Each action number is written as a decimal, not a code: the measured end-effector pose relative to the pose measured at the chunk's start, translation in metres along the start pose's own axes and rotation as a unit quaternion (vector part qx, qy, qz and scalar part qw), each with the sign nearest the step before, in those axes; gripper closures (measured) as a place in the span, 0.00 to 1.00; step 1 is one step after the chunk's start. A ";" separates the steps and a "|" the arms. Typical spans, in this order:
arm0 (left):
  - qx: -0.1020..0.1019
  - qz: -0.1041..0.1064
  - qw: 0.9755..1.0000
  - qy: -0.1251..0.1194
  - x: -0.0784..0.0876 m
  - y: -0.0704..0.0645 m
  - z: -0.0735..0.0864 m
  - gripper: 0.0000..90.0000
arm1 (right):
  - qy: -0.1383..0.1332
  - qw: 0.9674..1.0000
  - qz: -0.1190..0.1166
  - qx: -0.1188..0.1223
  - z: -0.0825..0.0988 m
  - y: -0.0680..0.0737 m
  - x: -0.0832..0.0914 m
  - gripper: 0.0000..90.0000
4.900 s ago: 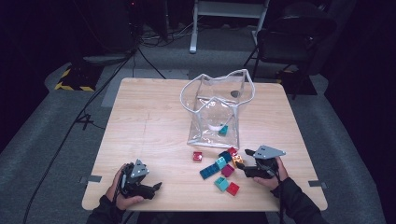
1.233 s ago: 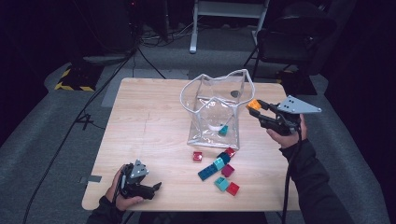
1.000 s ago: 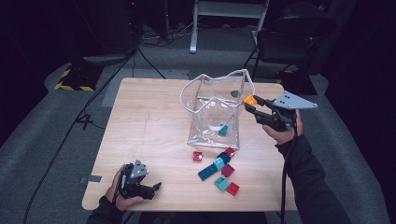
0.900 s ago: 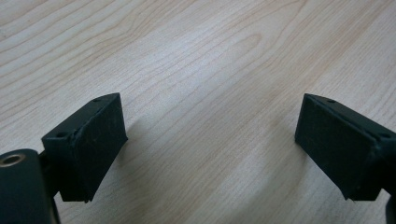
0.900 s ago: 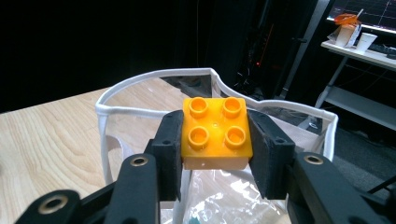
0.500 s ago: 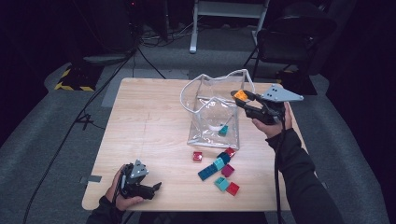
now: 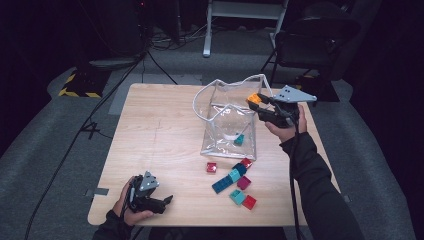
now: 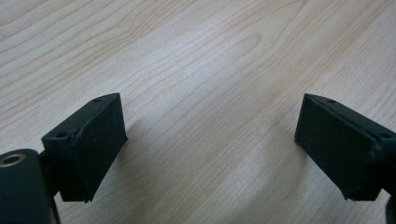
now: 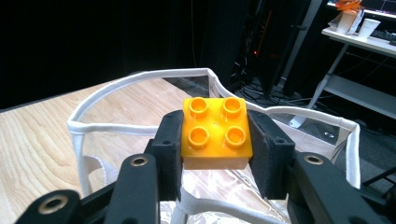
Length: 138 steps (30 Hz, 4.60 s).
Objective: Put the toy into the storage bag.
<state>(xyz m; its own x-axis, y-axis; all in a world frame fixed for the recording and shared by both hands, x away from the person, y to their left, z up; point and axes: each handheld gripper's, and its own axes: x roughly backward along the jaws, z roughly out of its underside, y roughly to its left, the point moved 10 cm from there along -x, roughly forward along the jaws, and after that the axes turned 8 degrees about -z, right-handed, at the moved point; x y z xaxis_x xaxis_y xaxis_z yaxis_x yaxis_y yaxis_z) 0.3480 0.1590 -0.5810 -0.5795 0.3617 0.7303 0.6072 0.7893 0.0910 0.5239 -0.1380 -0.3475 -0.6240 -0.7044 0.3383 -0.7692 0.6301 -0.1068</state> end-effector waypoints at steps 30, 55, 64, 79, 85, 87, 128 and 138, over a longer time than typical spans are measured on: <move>-0.001 -0.001 1.000 0.000 0.000 0.000 0.000 0.10 | 0.015 1.000 0.012 -0.012 0.009 -0.003 -0.012 0.59; 0.000 -0.001 1.000 0.000 0.000 0.000 0.000 0.10 | -0.004 1.000 0.006 0.003 0.018 0.003 0.038 0.57; 0.000 -0.001 1.000 0.000 0.000 0.000 0.000 0.10 | 0.002 1.000 -0.008 0.005 0.037 0.013 0.052 0.56; 0.004 0.000 1.000 0.000 0.000 0.000 0.000 0.10 | 0.035 0.998 -0.054 0.015 0.098 0.050 0.063 0.54; 0.003 0.000 1.000 0.000 0.000 0.000 0.000 0.10 | 0.057 0.995 -0.076 0.009 0.131 0.069 0.060 0.53; 0.003 0.000 1.000 0.000 0.000 0.000 0.000 0.10 | 0.071 0.994 -0.081 0.013 0.143 0.074 0.058 0.52; 0.002 -0.001 1.000 0.000 0.000 0.000 0.000 0.10 | 0.168 0.971 -0.168 0.009 0.227 0.125 0.012 0.47; 0.002 0.000 1.000 0.000 0.000 0.000 0.000 0.10 | 0.166 0.972 -0.165 0.000 0.228 0.122 0.010 0.53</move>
<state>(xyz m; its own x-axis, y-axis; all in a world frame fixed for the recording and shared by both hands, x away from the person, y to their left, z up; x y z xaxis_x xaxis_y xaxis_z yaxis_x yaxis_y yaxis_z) 0.3475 0.1591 -0.5811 -0.5795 0.3608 0.7308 0.6047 0.7915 0.0888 0.3926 -0.1427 -0.5708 -0.2646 -0.7238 0.6373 -0.9197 0.3881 0.0589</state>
